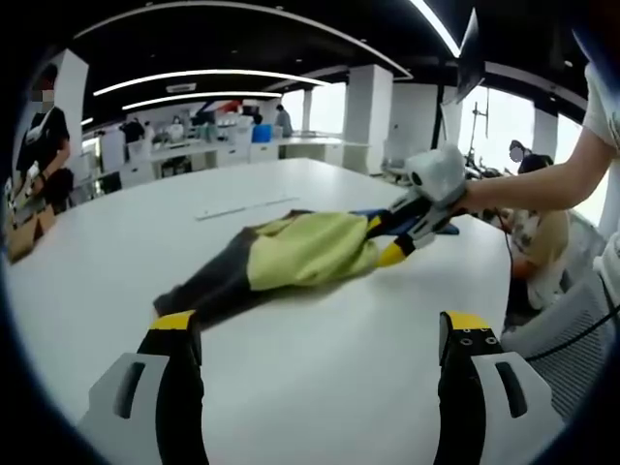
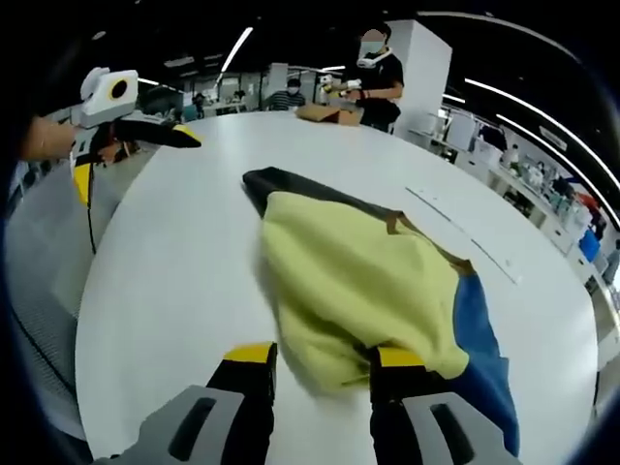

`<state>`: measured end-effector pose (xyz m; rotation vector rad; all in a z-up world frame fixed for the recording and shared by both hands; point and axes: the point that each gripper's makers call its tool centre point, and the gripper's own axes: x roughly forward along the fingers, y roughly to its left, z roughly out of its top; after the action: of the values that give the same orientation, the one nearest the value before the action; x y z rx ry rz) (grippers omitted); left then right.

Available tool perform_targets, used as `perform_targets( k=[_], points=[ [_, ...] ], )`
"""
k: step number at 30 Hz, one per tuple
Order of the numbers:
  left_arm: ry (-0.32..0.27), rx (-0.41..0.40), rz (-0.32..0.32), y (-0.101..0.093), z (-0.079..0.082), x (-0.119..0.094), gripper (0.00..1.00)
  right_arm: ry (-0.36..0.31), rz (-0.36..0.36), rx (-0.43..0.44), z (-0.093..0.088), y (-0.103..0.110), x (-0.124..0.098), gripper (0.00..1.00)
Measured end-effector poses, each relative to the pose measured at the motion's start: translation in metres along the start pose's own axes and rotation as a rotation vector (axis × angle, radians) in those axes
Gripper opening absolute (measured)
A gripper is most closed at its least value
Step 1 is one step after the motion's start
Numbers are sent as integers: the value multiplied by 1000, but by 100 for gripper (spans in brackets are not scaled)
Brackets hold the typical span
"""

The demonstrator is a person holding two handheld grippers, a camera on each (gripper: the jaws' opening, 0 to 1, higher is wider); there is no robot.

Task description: Fold the garment on the visible template until the final outline fits inside the template.

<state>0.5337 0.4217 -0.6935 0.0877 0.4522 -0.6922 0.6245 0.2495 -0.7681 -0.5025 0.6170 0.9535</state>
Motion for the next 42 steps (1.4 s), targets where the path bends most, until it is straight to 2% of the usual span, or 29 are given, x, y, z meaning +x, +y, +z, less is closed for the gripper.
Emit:
perform_targets(
  k=[5, 9, 12, 15, 19, 21, 23, 27, 31, 34, 37, 42],
  points=[
    [5, -2, 4, 1, -3, -1, 99, 30, -29, -63, -2, -3, 9, 30],
    [7, -7, 9, 3, -4, -3, 99, 37, -32, -71, -4, -6, 14, 28],
    [8, -10, 13, 4, -6, -5, 98, 47, -48, -89, -5, -10, 15, 23],
    [8, -12, 20, 5, -6, -6, 98, 46, -63, -84, -6, -14, 15, 15],
    [6, -17, 23, 6, -6, -6, 98, 29, -83, -11, -4, -21, 15, 9],
    [5, -17, 25, 6, -7, -6, 97, 4, -80, 87, -1, -22, 13, 2],
    [5, -16, 24, 6, -7, -7, 97, -11, -63, 141, 3, -22, 9, 0],
    [10, -11, 26, 7, -8, -8, 97, -19, -43, 93, 13, -20, -3, 0],
    [8, -9, 29, 9, -7, -8, 97, -37, -19, 104, 26, -18, -15, 0],
    [6, -7, 30, 9, -5, -7, 97, -32, -32, 100, 34, -20, -22, 0],
    [-2, -11, 31, 8, -3, -7, 96, -52, -36, 108, 44, -20, -28, 0],
    [6, -8, 28, 6, -6, -6, 96, -97, -43, 168, 61, -25, -35, 0]
  ],
)
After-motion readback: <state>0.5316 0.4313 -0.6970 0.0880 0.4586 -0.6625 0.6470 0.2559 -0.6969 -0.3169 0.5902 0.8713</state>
